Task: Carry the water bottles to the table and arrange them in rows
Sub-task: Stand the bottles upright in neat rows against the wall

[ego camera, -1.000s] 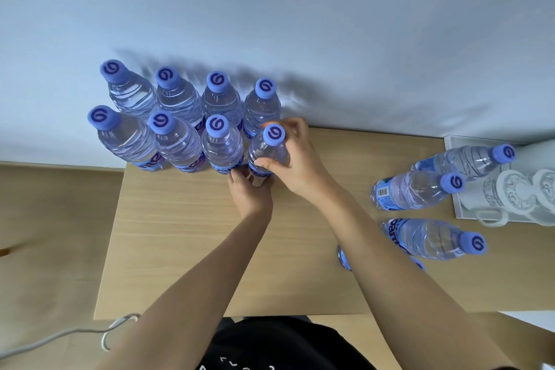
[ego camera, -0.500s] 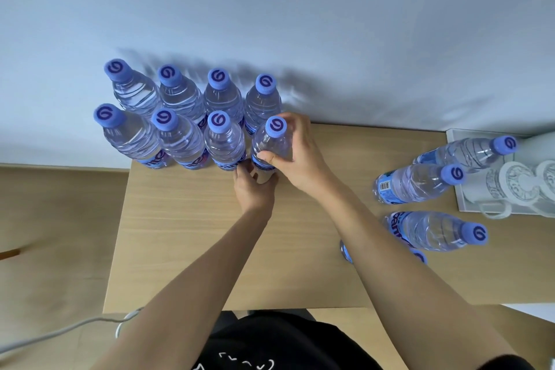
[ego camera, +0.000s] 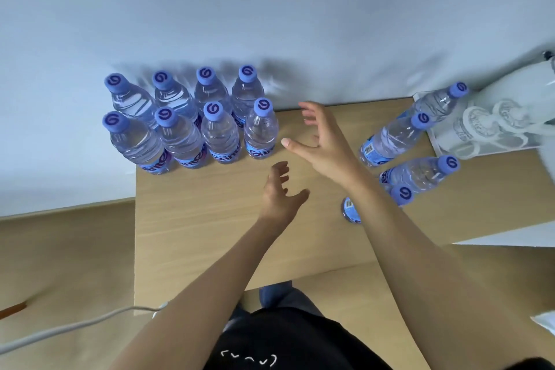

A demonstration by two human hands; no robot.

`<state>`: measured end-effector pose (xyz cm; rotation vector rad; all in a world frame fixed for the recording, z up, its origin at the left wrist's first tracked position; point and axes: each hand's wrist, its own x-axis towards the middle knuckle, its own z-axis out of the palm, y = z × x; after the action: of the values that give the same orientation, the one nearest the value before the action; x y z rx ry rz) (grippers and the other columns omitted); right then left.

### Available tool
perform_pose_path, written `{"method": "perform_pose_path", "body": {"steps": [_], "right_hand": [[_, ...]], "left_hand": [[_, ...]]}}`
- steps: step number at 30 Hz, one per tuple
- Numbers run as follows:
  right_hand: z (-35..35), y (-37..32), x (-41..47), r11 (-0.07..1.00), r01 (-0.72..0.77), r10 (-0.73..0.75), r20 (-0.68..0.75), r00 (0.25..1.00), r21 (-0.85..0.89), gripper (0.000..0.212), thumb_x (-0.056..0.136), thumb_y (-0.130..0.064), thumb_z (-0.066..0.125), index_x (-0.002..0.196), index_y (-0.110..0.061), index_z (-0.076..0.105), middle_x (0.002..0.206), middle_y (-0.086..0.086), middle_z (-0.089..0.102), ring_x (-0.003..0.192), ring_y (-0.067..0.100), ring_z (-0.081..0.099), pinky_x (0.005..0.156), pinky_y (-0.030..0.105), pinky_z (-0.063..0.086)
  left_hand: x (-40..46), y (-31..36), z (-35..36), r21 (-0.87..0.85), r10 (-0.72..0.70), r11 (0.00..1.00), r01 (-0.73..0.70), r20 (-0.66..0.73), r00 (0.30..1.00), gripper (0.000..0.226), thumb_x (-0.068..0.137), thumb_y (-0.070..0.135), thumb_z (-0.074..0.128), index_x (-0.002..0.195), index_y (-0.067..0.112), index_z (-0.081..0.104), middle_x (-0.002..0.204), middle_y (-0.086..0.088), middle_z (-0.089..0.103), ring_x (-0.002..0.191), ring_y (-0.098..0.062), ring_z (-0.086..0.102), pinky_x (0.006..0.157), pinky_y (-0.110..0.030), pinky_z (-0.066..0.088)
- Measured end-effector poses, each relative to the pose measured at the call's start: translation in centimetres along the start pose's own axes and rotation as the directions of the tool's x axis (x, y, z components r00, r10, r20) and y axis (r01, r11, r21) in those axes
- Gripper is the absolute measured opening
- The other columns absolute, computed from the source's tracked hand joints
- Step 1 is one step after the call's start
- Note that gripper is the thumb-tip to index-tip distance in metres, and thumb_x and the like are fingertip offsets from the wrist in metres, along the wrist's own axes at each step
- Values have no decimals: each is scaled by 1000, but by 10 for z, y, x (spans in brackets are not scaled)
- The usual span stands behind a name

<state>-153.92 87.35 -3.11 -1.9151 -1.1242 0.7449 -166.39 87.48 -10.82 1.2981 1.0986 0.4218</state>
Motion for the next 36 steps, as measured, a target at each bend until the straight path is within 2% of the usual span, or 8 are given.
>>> {"method": "perform_pose_path", "body": {"steps": [3, 7, 13, 17, 20, 25, 30, 36], "right_hand": [[-22, -7, -20, 1000, -21, 20, -79, 997, -4, 60, 86, -27, 76, 137, -22, 46, 131, -5, 52, 116, 7, 51, 92, 17, 39], [-56, -7, -52, 997, -64, 58, -160, 985, -33, 50, 86, -28, 76, 130, -22, 54, 125, -7, 58, 111, 5, 55, 84, 2, 36], [-92, 12, -96, 985, -170, 157, -240, 958, -34, 39, 84, -30, 78, 118, -18, 62, 118, -7, 65, 114, 5, 57, 89, 7, 38], [-98, 29, -112, 974, -219, 228, -240, 944, 62, 39, 83, -30, 80, 116, -18, 63, 119, -8, 65, 115, 3, 57, 82, -2, 36], [-96, 43, -119, 955, -263, 288, -208, 935, 140, 41, 79, -29, 83, 114, -21, 63, 118, -9, 65, 115, 2, 58, 93, 9, 41], [-81, 69, -124, 912, -327, 381, -211, 900, 249, 41, 75, -28, 86, 109, -20, 65, 109, -11, 67, 96, -3, 62, 81, 7, 45], [-66, 83, -124, 887, -230, 367, -311, 877, 400, 23, 77, -4, 81, 90, -11, 64, 94, 4, 69, 79, 3, 63, 73, 14, 51], [-70, 85, -108, 866, -226, 386, -309, 869, 446, 18, 72, 11, 69, 82, -2, 62, 80, 3, 66, 69, 6, 61, 63, 15, 49]], "left_hand": [[-15, 2, 8, 86, 70, 993, -83, 146, 987, 70, 78, 8, 78, 138, 17, 42, 134, 4, 49, 120, -11, 47, 96, -27, 42], [-30, 7, 27, 150, 112, 975, -162, 295, 949, 75, 77, 10, 79, 141, 17, 40, 139, 4, 48, 124, -9, 45, 97, -22, 38], [-44, 11, 54, 213, 134, 946, -245, 433, 891, 74, 78, 10, 78, 142, 13, 41, 140, 3, 48, 126, -12, 45, 94, -18, 36], [-45, 17, 67, 201, 159, 939, -281, 469, 869, 64, 76, -1, 76, 132, 11, 49, 119, 5, 55, 96, 16, 52, 68, 3, 37], [-41, 16, 73, 199, 180, 930, -309, 485, 856, 63, 74, -6, 74, 130, 11, 50, 110, 9, 55, 84, 31, 46, 63, 4, 37], [-32, 11, 82, 213, 161, 930, -301, 499, 851, 56, 73, -9, 74, 119, 14, 53, 97, 17, 60, 80, 23, 54, 63, 0, 41], [-19, 6, 89, 229, 132, 931, -285, 517, 846, 59, 72, -4, 78, 121, 17, 53, 106, 4, 64, 83, 19, 56, 65, 1, 40], [-10, 2, 100, 235, 99, 937, -257, 528, 844, 62, 69, 4, 85, 121, 20, 54, 105, 14, 64, 86, 18, 57, 69, 0, 40]]}}
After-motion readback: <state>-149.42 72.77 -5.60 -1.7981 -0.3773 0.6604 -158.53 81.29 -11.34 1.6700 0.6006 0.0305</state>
